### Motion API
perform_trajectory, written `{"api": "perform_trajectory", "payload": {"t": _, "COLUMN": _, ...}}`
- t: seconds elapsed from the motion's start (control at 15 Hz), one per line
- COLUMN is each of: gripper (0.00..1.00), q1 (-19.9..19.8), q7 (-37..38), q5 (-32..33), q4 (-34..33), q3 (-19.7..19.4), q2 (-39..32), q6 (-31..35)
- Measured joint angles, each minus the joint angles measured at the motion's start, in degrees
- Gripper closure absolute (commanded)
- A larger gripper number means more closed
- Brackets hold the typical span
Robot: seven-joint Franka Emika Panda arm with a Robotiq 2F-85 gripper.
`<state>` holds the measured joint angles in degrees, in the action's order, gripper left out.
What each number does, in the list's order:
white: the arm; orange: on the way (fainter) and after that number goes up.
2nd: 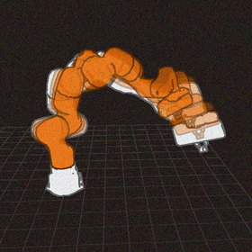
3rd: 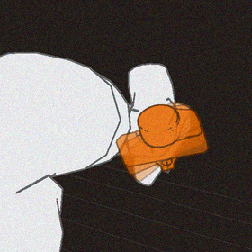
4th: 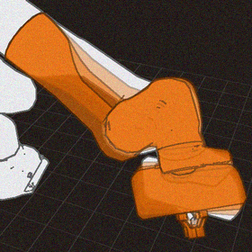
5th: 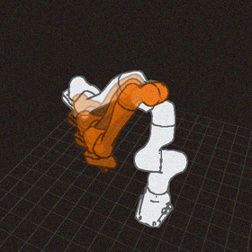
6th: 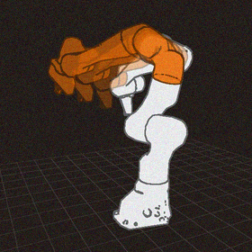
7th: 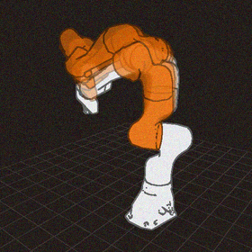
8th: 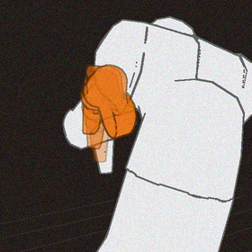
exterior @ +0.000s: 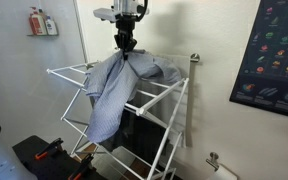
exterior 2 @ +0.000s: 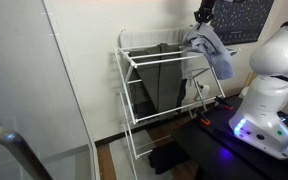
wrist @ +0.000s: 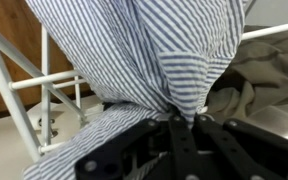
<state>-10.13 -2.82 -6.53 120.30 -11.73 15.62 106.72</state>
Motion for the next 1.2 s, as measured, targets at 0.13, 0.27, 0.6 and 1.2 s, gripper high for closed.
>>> {"api": "perform_trajectory", "payload": {"t": 0.13, "gripper": 0.96, "q1": 0.90, "q7": 0.00, "q5": -2.27, "q4": 0.21, "q3": 0.53, "q2": 3.77, "q6": -0.41}}
{"api": "perform_trajectory", "payload": {"t": 0.27, "gripper": 0.96, "q1": 1.76, "q7": -0.04, "q5": -4.11, "q4": 0.34, "q3": 0.72, "q2": 7.63, "q6": -1.00}}
{"api": "perform_trajectory", "payload": {"t": 0.6, "gripper": 0.97, "q1": 3.86, "q7": -0.16, "q5": -5.98, "q4": 0.01, "q3": 1.12, "q2": 15.78, "q6": -6.28}}
{"api": "perform_trajectory", "payload": {"t": 1.2, "gripper": 0.97, "q1": 8.91, "q7": -0.15, "q5": -6.47, "q4": -5.11, "q3": 5.82, "q2": 22.62, "q6": -26.03}}
